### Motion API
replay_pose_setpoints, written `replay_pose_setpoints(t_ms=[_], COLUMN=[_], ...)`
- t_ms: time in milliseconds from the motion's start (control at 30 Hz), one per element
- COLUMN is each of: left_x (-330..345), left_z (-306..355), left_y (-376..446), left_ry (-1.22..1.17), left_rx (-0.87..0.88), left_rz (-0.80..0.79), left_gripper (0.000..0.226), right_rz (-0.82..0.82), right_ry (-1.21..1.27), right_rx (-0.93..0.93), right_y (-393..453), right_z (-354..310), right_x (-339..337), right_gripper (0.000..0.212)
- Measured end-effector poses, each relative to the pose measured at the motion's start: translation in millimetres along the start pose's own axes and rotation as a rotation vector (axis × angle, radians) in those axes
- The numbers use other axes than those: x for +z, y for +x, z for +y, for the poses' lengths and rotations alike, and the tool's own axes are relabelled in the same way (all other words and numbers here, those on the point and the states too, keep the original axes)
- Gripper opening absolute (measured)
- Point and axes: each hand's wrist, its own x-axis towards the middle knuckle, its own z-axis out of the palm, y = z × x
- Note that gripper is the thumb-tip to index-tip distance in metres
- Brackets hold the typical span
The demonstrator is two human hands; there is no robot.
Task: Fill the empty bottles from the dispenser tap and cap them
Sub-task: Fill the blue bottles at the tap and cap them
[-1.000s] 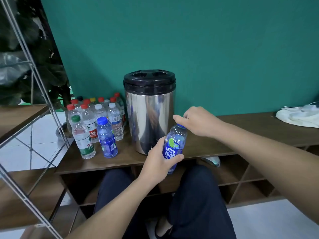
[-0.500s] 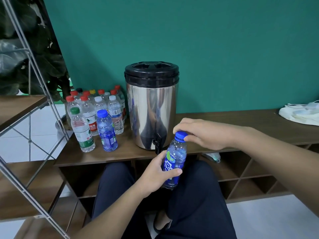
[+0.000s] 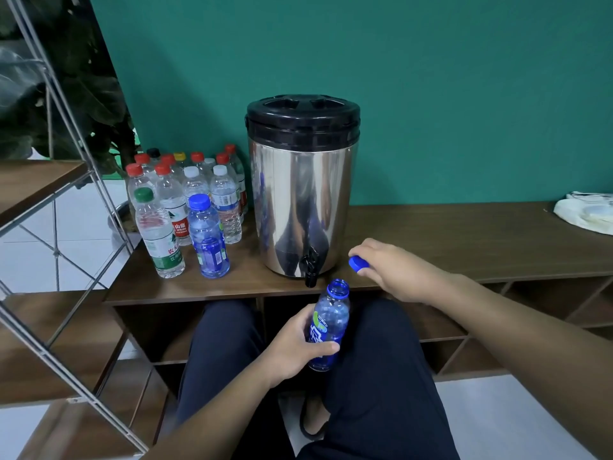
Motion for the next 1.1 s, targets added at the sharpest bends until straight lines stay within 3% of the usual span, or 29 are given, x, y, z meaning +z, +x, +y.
replay_pose_setpoints(t_ms=[200, 500, 633, 733, 867, 1100], left_x=[-9, -21, -23, -25, -25, -26], left_z=[-23, -49, -59, -62, -66, -63], left_y=[4, 8, 12, 14, 18, 20], left_ry=[0.037, 0.089, 0.12, 0.14, 0.136, 0.083], left_rx=[-0.018, -0.086, -0.116, -0.129, -0.107, -0.063], left_rz=[0.066, 0.095, 0.114, 0.141, 0.161, 0.21], left_gripper=[0.064, 0.064, 0.063, 0.061, 0.062, 0.07], right_rz=[0.026, 0.12, 0.353, 0.442, 0.395, 0.264], right_ry=[0.093, 0.18, 0.267, 0.418, 0.627, 0.569], right_rx=[0.333, 0.532, 0.469, 0.444, 0.372, 0.271], right_y=[41, 64, 53, 48, 49, 59], right_z=[13, 14, -4, -29, -67, -91], right_x=[62, 104, 85, 59, 23, 22], right_gripper=[0.026, 0.044, 0.027, 0.034, 0.044, 0.047])
